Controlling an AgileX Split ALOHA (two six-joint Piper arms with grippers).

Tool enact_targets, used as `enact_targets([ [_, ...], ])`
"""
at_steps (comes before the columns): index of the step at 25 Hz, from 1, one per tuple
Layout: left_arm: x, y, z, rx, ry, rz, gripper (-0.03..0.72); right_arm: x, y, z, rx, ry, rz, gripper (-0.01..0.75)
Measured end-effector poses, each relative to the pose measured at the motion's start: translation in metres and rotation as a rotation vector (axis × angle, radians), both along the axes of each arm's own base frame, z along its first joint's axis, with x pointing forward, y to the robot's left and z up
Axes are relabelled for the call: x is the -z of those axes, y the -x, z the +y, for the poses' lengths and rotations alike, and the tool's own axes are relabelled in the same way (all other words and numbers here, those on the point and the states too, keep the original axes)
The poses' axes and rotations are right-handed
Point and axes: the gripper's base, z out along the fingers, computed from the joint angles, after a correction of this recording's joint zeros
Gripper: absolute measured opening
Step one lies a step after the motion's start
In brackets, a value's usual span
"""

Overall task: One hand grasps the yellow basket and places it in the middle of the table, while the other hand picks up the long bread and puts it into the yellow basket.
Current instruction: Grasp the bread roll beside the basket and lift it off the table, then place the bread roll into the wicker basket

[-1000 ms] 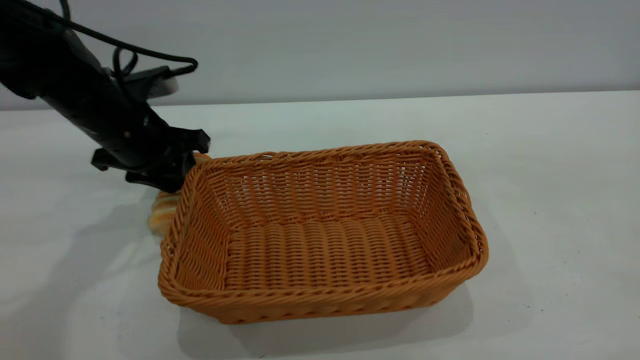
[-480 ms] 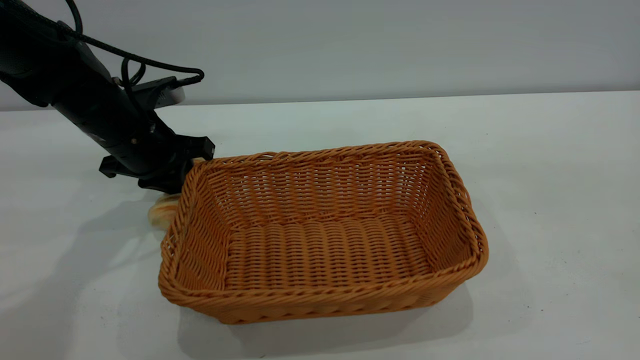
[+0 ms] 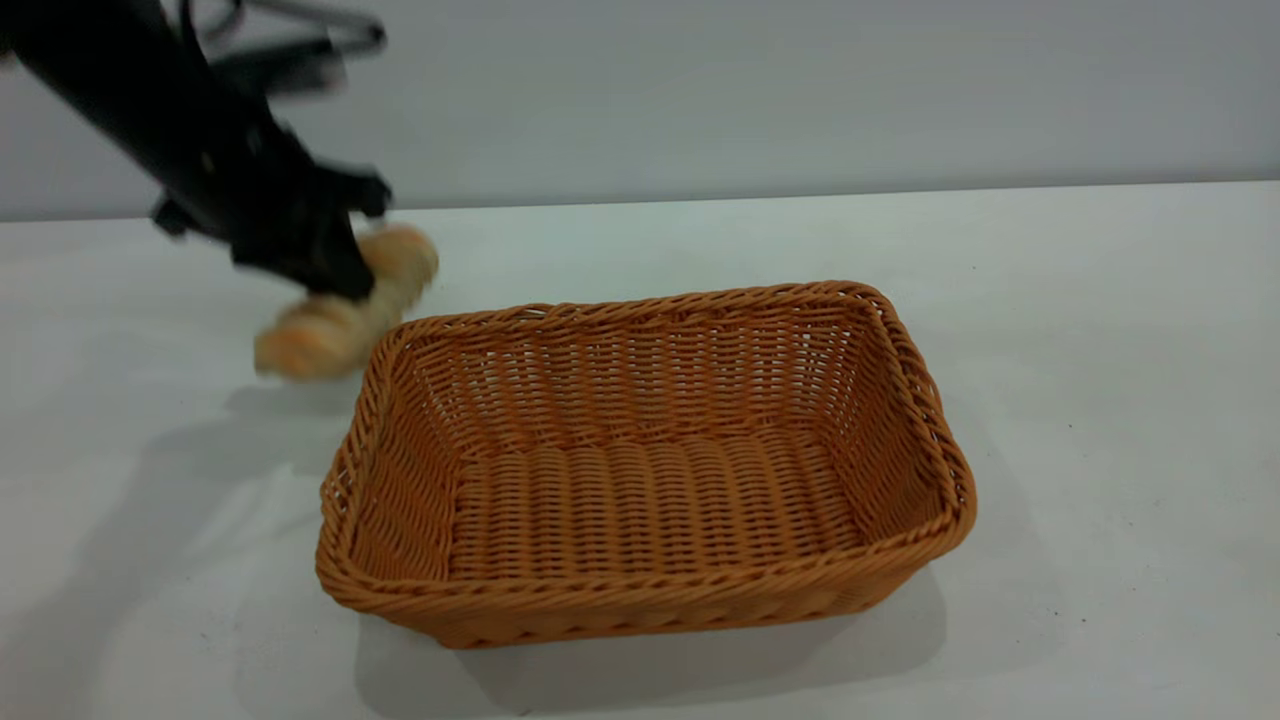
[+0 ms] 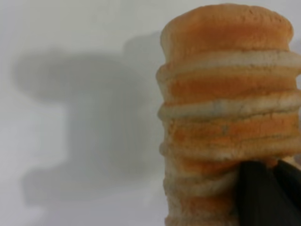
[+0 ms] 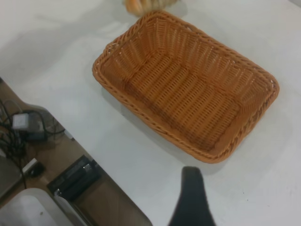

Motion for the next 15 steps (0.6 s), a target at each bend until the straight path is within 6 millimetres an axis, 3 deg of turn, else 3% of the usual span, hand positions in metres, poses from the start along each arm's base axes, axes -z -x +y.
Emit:
enact_targets([
  [4,-0.048,0.010,-0.003,0.015,0.036,-0.034,0.050,0.000,0.000,0.000,0.000,-0.001,0.000,0.589],
  [7,-0.076,0.024,-0.016,0.059,0.078,-0.027,0.050,0.000,0.000,0.000,0.000,-0.001,0.000,0.589],
  [10,-0.087,0.038,-0.045,0.147,0.118,0.009,0.050,0.000,0.000,0.000,0.000,-0.001,0.000,0.589],
  [15,-0.080,0.061,-0.100,0.306,0.119,0.061,0.050,0.000,0.001,0.000,0.000,-0.002,-0.003,0.589],
])
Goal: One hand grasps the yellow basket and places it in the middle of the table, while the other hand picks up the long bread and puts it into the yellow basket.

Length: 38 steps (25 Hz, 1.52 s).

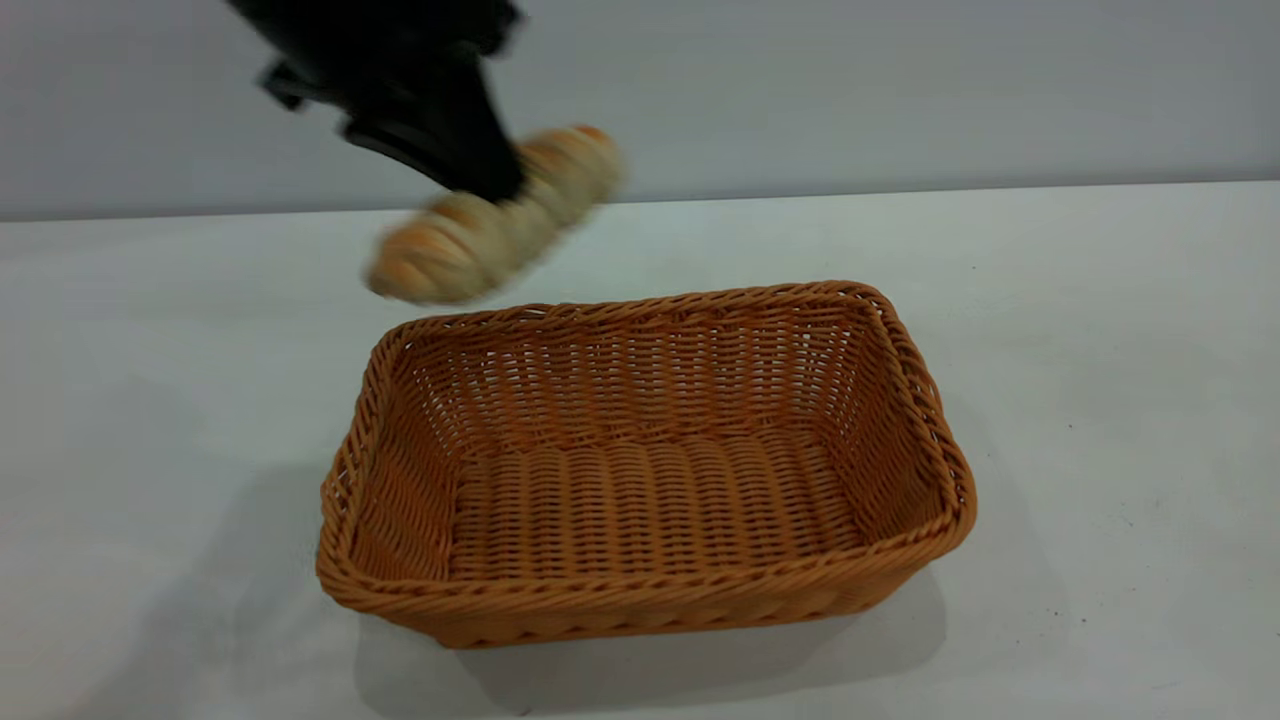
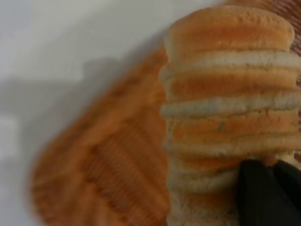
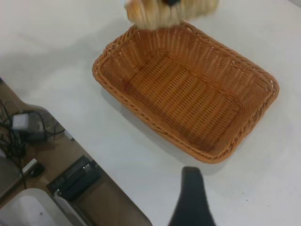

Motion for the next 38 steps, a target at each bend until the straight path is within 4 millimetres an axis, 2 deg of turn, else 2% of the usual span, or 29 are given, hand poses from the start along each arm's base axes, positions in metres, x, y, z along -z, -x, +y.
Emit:
enact_targets([
  [5,0.023,0.012,-0.033,0.083,-0.019,0.047,0.045,-0.003,0.007,-0.002,0.000,-0.008,-0.026,0.589],
  [10,0.065,0.010,-0.039,0.090,-0.059,0.128,0.061,-0.007,0.014,-0.004,0.000,-0.016,-0.052,0.589],
  [13,0.085,0.007,-0.040,0.091,-0.079,0.144,0.160,-0.007,0.015,-0.005,0.000,-0.017,-0.054,0.589],
  [15,0.092,0.005,-0.040,0.081,-0.083,0.132,0.274,-0.007,0.015,-0.005,0.003,-0.019,-0.052,0.589],
  [19,0.088,-0.001,-0.040,0.060,-0.077,0.065,0.476,-0.007,0.014,-0.006,0.013,-0.004,-0.055,0.589],
  [22,0.074,-0.003,-0.037,0.098,-0.079,-0.003,0.560,-0.004,0.012,-0.012,0.080,0.040,-0.045,0.589],
  [25,0.046,-0.005,-0.027,0.155,-0.103,-0.101,0.579,0.001,0.009,-0.024,0.208,0.112,-0.009,0.589],
  [29,-0.006,-0.007,-0.001,0.117,-0.089,-0.205,0.578,0.008,0.010,-0.038,0.347,0.210,0.067,0.589],
  [31,-0.035,-0.004,0.019,0.074,-0.072,-0.241,0.578,0.011,0.014,-0.041,0.369,0.226,0.089,0.589],
  [35,-0.084,0.013,0.056,0.030,-0.056,-0.268,0.577,0.029,0.033,-0.046,0.370,0.219,0.094,0.589],
  [38,-0.112,0.034,0.073,0.027,-0.049,-0.276,0.577,0.048,0.055,-0.052,0.368,0.195,0.078,0.589],
])
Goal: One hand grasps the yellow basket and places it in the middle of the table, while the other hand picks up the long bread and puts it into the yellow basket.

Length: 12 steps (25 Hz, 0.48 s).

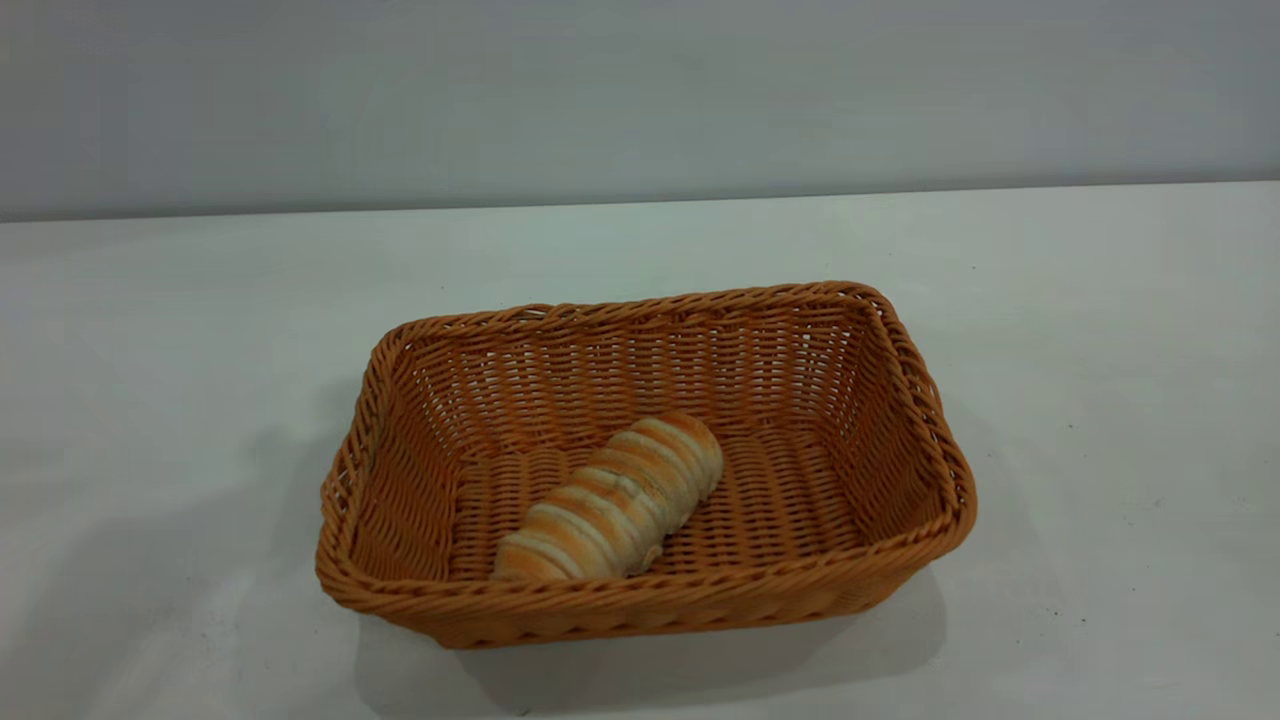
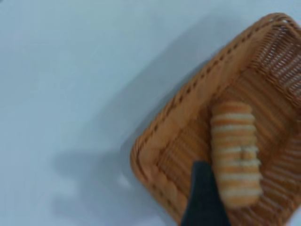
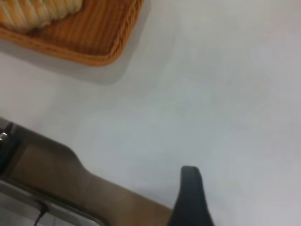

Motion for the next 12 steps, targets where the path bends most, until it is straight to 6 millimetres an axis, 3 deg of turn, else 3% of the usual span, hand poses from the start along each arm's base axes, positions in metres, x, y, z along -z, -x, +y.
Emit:
enact_targets([
  [7,-0.035,0.063,0.014,0.029,0.006,-0.035,0.577,0.037,0.043,-0.010,-0.001,-0.095,-0.154,0.589],
  [12,-0.037,0.113,0.023,0.042,0.009,-0.049,0.577,0.059,0.058,-0.015,0.018,-0.131,-0.198,0.589],
])
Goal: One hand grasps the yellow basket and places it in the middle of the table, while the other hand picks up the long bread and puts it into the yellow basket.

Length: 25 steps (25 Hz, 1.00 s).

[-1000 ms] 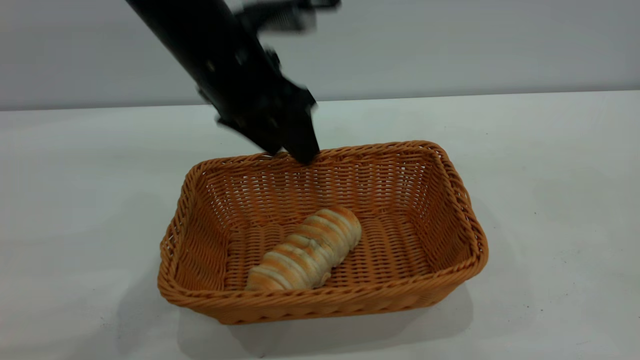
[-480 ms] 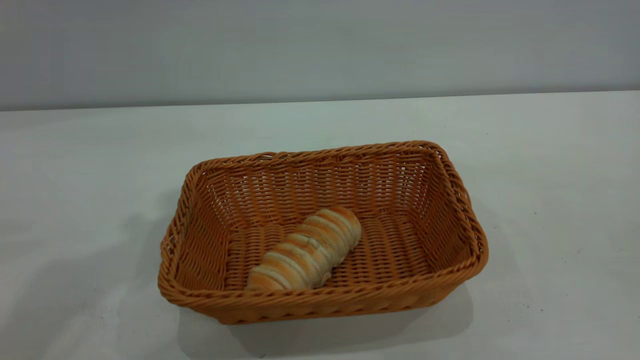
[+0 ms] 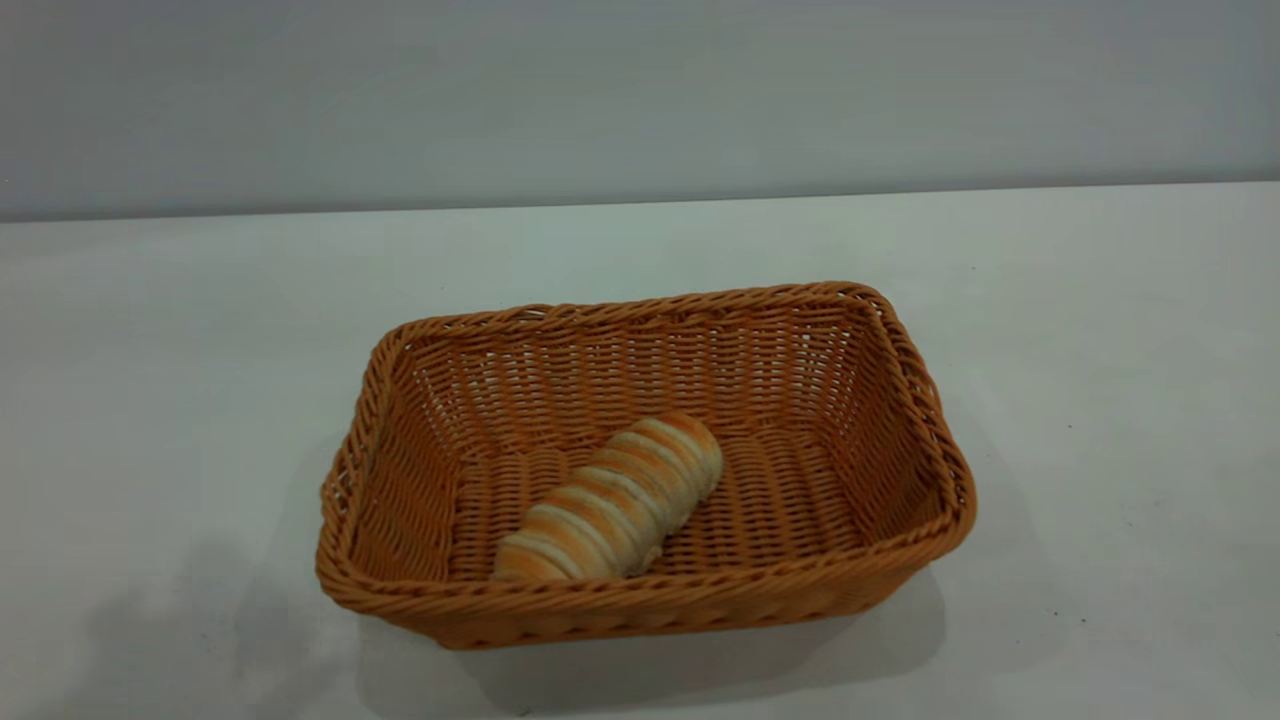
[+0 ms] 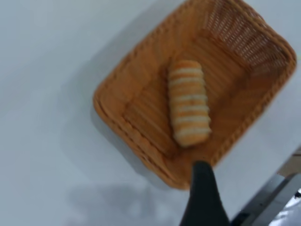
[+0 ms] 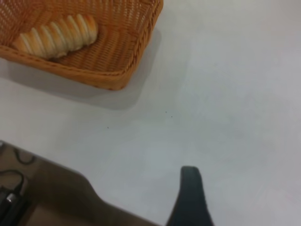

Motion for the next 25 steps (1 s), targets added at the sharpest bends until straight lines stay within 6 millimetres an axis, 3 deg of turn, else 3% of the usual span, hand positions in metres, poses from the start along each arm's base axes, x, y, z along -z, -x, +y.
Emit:
enact_targets([
  [6,0.011,0.064,0.012,0.004,0.001,-0.047,0.577,0.020,-0.001,0.000,0.011,-0.006,0.026,0.589],
  [17,0.037,0.172,0.036,-0.060,0.012,-0.199,0.577,0.020,-0.002,0.000,0.014,-0.006,0.016,0.589],
  [25,0.067,0.215,0.058,-0.246,-0.038,-0.205,0.577,0.020,-0.002,0.000,0.014,-0.006,0.016,0.589],
])
